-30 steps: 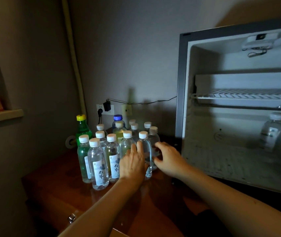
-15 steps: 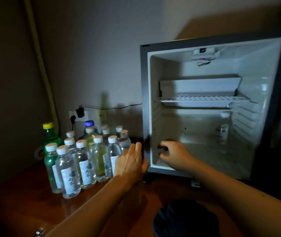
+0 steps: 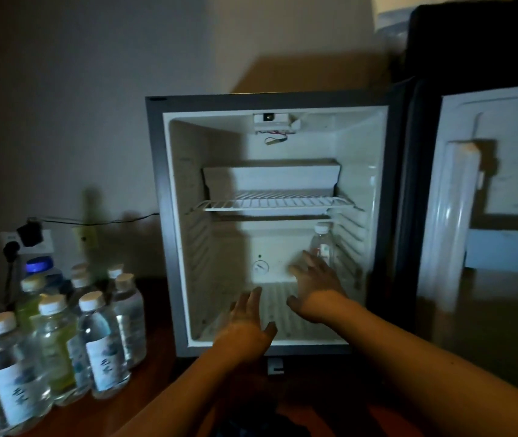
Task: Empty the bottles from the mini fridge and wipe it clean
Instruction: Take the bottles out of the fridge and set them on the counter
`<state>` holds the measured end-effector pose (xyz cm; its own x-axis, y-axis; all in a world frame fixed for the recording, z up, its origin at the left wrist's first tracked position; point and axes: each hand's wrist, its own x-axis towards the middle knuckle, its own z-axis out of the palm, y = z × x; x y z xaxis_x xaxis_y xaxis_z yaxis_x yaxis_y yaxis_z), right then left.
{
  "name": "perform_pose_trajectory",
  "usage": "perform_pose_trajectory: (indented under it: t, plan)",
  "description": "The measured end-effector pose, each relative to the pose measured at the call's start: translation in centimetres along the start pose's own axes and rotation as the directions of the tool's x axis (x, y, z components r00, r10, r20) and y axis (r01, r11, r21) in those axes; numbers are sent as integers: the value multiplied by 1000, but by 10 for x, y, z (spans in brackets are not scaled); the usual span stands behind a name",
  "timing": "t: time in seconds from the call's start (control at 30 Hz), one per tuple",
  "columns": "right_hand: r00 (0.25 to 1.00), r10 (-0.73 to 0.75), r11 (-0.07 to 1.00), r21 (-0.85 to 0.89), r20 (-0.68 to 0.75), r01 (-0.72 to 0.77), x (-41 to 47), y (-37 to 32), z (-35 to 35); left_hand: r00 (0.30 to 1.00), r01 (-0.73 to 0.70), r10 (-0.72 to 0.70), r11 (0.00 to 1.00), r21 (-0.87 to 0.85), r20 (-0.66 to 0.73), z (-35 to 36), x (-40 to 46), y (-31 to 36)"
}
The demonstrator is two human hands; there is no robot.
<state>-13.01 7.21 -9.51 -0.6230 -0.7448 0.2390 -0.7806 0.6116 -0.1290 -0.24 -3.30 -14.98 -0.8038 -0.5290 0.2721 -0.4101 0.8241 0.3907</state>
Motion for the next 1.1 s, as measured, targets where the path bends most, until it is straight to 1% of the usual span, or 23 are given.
perform_pose_trajectory:
  t: [0.07, 0.13, 0.2, 0.3, 0.43, 0.53, 0.6, 0.67, 0.77, 0.8, 0.87, 0.93, 1.0, 1.1]
  plan:
    - [999, 21, 999, -26, -31, -22, 8, 8, -7, 1000, 10, -10, 999, -39, 16, 12, 14, 10]
    - [997, 21, 996, -84, -69, -27, 16, 14, -13, 1000, 6, -6, 997, -80, -2, 23, 28, 20]
    - [997, 17, 993, -116, -82, -26, 25, 17, -16, 1000, 0, 2, 992, -127, 11, 30, 43, 27]
    - [996, 26, 994, -99, -87, -35, 35, 20, -19, 998, -52, 56, 981, -185, 14, 37, 64, 35]
    - [984, 29, 996, -78, -173, -44, 54, 25, -19, 998, -49, 57, 962, -270, 22, 45, 95, 44]
    - [969, 44, 982, -166, -243, -86, 72, 27, -18, 998, -48, 57, 944, -327, 16, 54, 109, 48]
    - [968, 72, 969, -213, -240, -125, 81, 28, -16, 999, -43, 52, 930, -364, 14, 59, 113, 48]
    - [965, 62, 959, -253, -255, -129, 85, 30, -13, 999, -43, 52, 929, -368, 14, 63, 115, 47]
    - [920, -20, 922, -363, -392, -135, 83, 32, -13, 999, -29, 37, 929, -368, 14, 65, 117, 44]
    - [900, -44, 922, -365, -433, -130, 83, 32, -12, 1000, -20, 26, 928, -373, 11, 65, 118, 43]
    - [884, -83, 950, -305, -459, -69, 78, 31, -9, 1000, -16, 17, 922, -387, 0, 63, 119, 42]
    - [886, -114, 974, -226, -450, 10, 71, 28, -6, 999, -45, 39, 907, -418, -23, 60, 116, 42]
    - [880, -154, 976, -209, -449, 64, 66, 22, -5, 995, -94, 77, 882, -462, -56, 56, 110, 42]
    - [883, -138, 987, -140, -448, 84, 58, 12, -5, 991, -137, 115, 862, -489, -75, 51, 99, 42]
